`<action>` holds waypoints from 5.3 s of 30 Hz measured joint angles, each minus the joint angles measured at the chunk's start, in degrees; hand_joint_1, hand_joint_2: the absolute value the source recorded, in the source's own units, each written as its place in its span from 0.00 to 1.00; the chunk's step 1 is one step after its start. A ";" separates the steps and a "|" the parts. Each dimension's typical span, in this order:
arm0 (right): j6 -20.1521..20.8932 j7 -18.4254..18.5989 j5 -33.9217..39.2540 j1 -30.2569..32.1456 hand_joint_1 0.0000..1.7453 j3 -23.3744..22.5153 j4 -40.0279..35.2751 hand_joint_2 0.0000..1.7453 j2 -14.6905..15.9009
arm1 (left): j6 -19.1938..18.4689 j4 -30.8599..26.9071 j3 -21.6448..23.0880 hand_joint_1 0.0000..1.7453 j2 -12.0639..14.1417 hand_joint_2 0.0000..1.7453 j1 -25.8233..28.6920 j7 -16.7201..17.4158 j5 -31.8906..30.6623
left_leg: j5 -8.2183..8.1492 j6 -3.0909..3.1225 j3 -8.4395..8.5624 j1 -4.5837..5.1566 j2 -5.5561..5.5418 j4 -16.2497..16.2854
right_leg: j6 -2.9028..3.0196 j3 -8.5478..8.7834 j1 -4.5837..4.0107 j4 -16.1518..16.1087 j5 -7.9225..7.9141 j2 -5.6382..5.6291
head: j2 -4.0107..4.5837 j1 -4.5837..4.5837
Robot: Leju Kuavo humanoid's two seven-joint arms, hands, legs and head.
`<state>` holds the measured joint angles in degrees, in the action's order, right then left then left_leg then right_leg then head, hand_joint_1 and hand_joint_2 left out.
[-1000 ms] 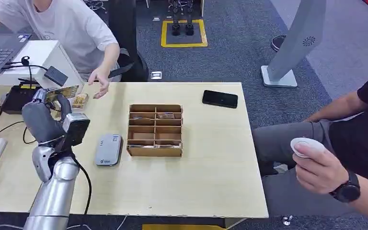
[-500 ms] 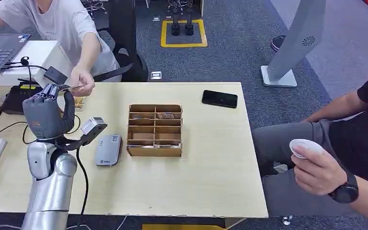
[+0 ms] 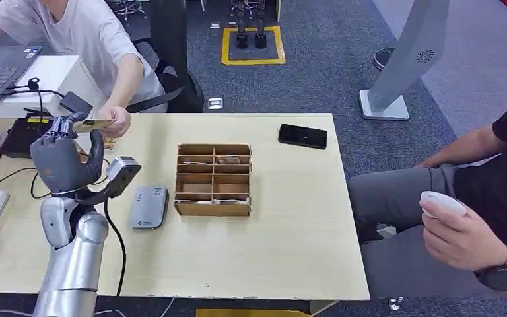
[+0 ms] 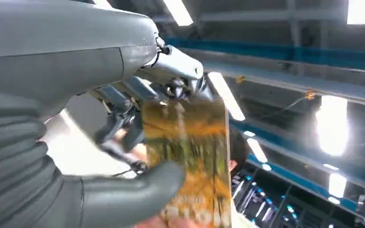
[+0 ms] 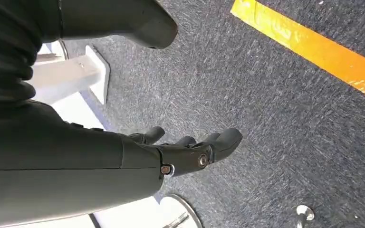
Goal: Pass the card to the sensor for recognition and then transmit it.
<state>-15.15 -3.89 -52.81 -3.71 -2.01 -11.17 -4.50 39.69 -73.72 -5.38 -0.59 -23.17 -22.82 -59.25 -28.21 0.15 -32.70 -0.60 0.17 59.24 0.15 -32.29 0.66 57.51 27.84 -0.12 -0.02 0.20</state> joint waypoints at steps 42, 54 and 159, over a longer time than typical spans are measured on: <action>-0.85 -0.94 -0.09 0.98 0.00 -4.39 0.04 1.00 1.62 | -22.29 -17.20 44.52 0.00 19.43 1.00 18.37 7.56 -4.03 | -0.05 -0.06 -0.06 0.00 0.04 -0.01 | 0.03 -0.10 0.00 -0.01 0.03 -0.05 | 0.02 0.00; -0.87 -0.92 -0.26 0.86 0.00 -4.70 0.07 1.00 1.66 | -18.99 -11.56 45.33 0.00 18.67 1.00 16.72 13.51 -7.15 | -0.05 -0.06 -0.07 0.00 0.04 -0.01 | 0.02 -0.10 0.00 -0.01 0.04 -0.06 | 0.02 0.00; -0.11 -0.70 -5.40 -0.12 0.00 -5.75 -0.20 1.00 1.14 | -17.20 8.72 28.44 0.00 4.11 1.00 9.42 19.82 -1.57 | -0.04 -0.06 -0.06 0.00 0.01 -0.01 | 0.03 -0.08 0.00 0.00 0.03 -0.03 | 0.02 0.00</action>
<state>-15.26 -4.59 -58.21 -3.83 -7.76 -11.37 -3.37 22.49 -65.00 23.06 3.52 -13.75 -2.99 -60.83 -28.25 0.10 -32.76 -0.61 0.18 59.23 0.18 -32.37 0.66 57.51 27.86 -0.14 0.00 0.20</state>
